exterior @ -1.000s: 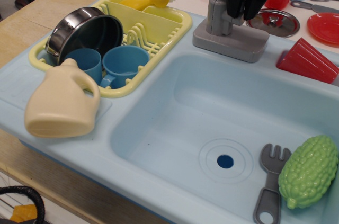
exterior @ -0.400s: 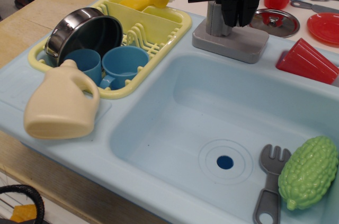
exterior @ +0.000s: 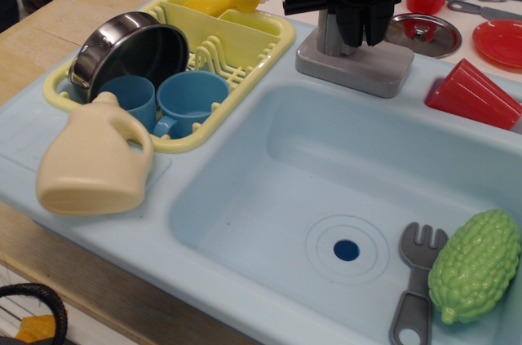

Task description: Turn lever vertical to front

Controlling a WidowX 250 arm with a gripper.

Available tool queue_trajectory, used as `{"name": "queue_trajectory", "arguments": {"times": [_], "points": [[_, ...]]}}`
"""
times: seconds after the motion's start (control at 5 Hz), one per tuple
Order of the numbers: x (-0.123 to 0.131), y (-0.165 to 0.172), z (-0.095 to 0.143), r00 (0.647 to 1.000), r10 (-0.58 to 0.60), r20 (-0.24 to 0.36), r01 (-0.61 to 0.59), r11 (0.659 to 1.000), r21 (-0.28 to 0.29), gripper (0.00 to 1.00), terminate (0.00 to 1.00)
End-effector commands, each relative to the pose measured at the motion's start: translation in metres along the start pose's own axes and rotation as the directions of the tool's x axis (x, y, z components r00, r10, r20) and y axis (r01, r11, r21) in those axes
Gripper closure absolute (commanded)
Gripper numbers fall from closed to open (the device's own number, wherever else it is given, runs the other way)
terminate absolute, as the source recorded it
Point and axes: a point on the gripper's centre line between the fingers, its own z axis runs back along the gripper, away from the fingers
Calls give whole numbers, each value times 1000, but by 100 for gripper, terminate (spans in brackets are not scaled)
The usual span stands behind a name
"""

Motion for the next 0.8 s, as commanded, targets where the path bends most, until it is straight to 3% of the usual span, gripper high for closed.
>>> {"name": "queue_trajectory", "arguments": {"times": [0.0, 0.4, 0.6], "points": [[-25, 31, -11, 997, 29, -73, -23, 997, 72, 100, 0], [-35, 38, -13, 995, 68, -74, -64, 996, 62, 100, 0], [-35, 38, -13, 995, 68, -74, -64, 996, 62, 0, 100]]}}
